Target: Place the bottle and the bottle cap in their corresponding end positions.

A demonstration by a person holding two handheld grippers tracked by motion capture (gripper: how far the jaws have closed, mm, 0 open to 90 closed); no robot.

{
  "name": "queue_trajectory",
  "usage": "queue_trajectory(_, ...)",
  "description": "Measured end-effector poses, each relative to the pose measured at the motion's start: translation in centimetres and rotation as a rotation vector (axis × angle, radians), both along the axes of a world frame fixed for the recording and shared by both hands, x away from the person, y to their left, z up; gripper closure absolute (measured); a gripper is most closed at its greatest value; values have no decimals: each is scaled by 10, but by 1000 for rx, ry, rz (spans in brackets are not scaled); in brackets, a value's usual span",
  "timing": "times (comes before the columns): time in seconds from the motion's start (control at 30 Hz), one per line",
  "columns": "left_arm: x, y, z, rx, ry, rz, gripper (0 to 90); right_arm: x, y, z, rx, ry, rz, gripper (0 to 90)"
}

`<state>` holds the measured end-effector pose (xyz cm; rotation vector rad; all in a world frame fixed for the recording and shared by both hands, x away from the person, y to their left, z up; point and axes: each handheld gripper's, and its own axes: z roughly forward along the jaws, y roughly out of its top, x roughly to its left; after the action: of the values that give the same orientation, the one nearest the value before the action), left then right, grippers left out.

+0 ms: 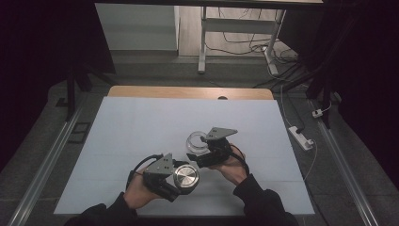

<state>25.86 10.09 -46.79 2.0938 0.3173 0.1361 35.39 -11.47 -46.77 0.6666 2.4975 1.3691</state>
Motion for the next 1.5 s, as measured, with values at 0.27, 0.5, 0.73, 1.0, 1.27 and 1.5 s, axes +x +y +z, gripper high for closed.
queue_trajectory(0.27,4,-4,-12,14,2,20,190,10,5,1,0,-4,-18,145)
queue_trajectory(0.5,8,-12,-24,47,4,28,190,21,9,-1,-7,-6,-38,145)
queue_trajectory(0.73,13,-16,-33,57,19,42,190,33,8,-6,-21,-4,-71,145)
queue_trajectory(1.0,20,-19,-42,76,19,57,190,44,10,-10,-26,-2,-98,145)
queue_trajectory(1.27,26,-20,-48,75,22,78,190,53,20,-12,-32,-8,-108,145)
queue_trajectory(1.5,30,-23,-55,103,10,90,190,63,25,-16,-36,-5,-127,145)
